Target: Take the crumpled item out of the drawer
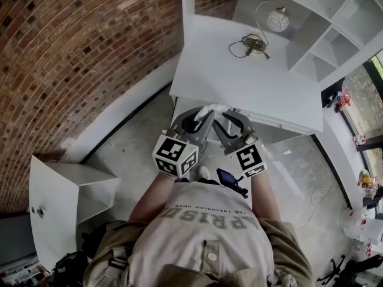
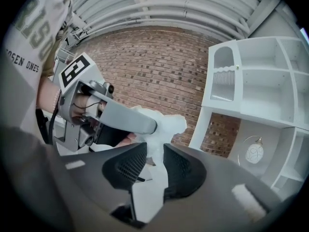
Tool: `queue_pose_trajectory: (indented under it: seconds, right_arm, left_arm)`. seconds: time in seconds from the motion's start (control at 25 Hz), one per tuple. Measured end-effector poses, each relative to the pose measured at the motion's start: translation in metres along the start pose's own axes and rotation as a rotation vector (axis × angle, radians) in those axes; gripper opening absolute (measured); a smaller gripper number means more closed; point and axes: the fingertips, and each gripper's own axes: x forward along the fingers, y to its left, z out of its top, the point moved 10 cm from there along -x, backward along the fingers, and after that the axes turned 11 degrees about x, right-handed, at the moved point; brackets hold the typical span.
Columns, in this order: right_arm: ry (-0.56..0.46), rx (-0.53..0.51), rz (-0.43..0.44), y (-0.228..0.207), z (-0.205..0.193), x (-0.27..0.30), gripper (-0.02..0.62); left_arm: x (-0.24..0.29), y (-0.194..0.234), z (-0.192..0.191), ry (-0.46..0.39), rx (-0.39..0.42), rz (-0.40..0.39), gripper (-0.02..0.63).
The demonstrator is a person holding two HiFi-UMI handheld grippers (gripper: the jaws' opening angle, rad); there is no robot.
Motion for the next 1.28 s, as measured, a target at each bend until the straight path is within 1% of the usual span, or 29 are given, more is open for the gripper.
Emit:
queue_pose_trajectory:
  seconds: [0.16,0.32,0.56,0.76,0.92,1.28]
  right_arm:
    - [-0.044,0.051,-0.039,0.001,0.001,-0.003,0.138]
    - [-0.084,0.105,-0.084,-0.002,-0.001,-0.008,0.158]
    - [-0.188,0.199,-0.252,-0.017,-0.002,-0.022,0.153]
    - [-0.258,0.229,-0.37,-0.024,0.0,-0.032,0.119]
    - [-0.295,0.235,-0.44,-0.027,0.004,-0.039,0.088]
    - [-0.341,0.226,-0.516,-0.028,0.01,-0.047,0.057]
  left_arm:
    - [-0.002,0.0,0.003,-0.017,0.011,0.023,0.074]
    - [-0.006,0.005,0.004,-0.035,0.005,0.079,0.072]
    - [-0.015,0.02,0.007,-0.052,0.021,0.193,0.071]
    - [-0.026,0.03,0.011,-0.059,0.069,0.29,0.071]
    - [-0.033,0.037,0.016,-0.067,0.107,0.353,0.071]
    - [-0.05,0.048,0.022,-0.079,0.155,0.449,0.069]
